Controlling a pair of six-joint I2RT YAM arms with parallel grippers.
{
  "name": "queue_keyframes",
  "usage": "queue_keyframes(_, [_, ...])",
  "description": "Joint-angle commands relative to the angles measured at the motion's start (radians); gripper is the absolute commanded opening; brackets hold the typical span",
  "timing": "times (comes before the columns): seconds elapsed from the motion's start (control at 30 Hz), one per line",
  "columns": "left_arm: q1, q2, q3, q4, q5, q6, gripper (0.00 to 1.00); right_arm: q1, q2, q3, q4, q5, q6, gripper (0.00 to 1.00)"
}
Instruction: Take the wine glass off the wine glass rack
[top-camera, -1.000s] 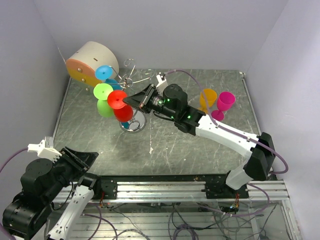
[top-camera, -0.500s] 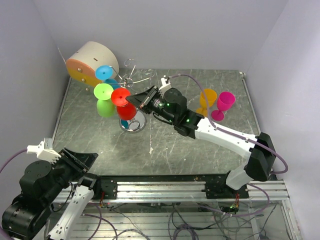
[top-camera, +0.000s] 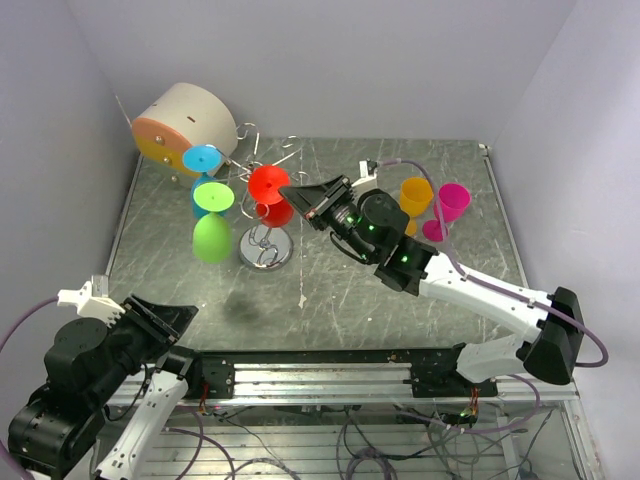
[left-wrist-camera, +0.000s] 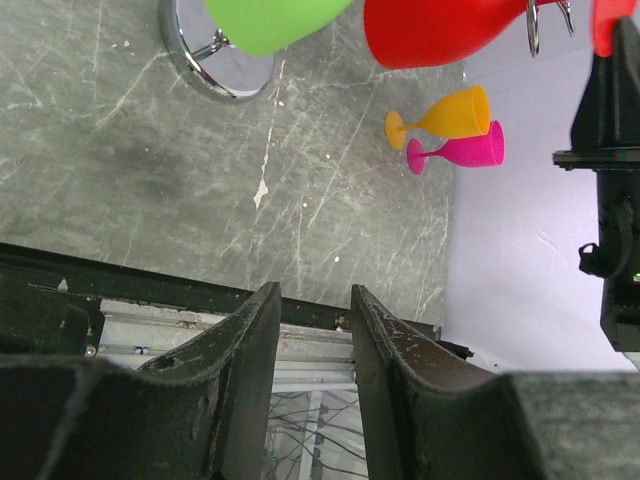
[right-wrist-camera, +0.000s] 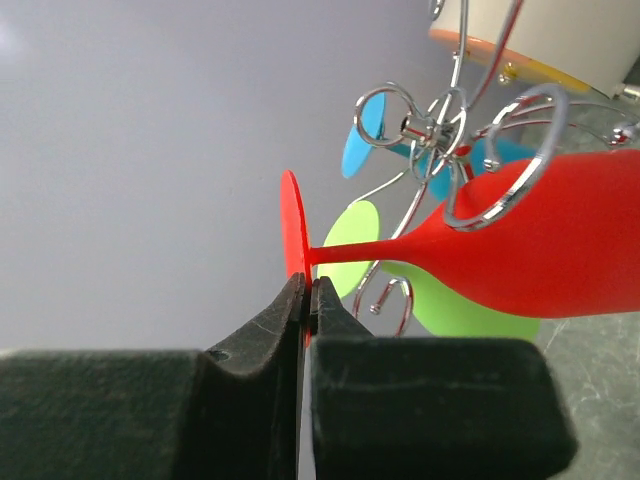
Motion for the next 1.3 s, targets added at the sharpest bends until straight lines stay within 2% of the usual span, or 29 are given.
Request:
queue_keyframes(0.0, [-0.004,-0.004,0.002,0.027,0.001,-0.004,0.45,0.001,0.006,0.012,0.056,0.038,-0.027,0.00])
queue_keyframes(0.3, [-0.004,0.002,0.024,0.029,0.006,-0.006,0.47,0.001,-0.061,0.003,-0.067,-0.002,-0.043,0.00])
queue_keyframes(0.57, [-0.004,0.084,0.061,0.138,0.077,-0.003,0.53,0.001,-0.262,-0.015,-0.345,-0.026,-0.197,0.00])
queue_keyframes(0.63, [-0.004,0.131,0.082,0.180,0.119,-0.002,0.55,0.000,-0.306,0.006,-0.460,-0.018,-0.251,0.00])
queue_keyframes(0.77, [-0.004,0.234,0.121,0.283,0.225,-0.001,0.58,0.001,-0.352,0.091,-0.663,-0.003,-0.480,0.00])
queue_keyframes(0.87, [-0.002,0.327,0.176,0.348,0.299,0.001,0.60,0.000,-0.327,0.238,-0.862,0.028,-0.707,0.00])
queue_keyframes(0.97, [-0.004,0.408,0.216,0.432,0.396,-0.034,0.64,0.001,-0.284,0.356,-0.979,0.050,-0.917,0.00])
queue_keyframes(1.13, [-0.004,0.521,0.206,0.635,0.604,-0.206,0.67,0.001,-0.225,0.494,-1.023,0.045,-1.171,0.00])
queue_keyframes(1.27, [-0.003,0.585,0.230,0.705,0.669,-0.277,0.68,0.002,-0.212,0.515,-0.960,0.052,-1.355,0.00])
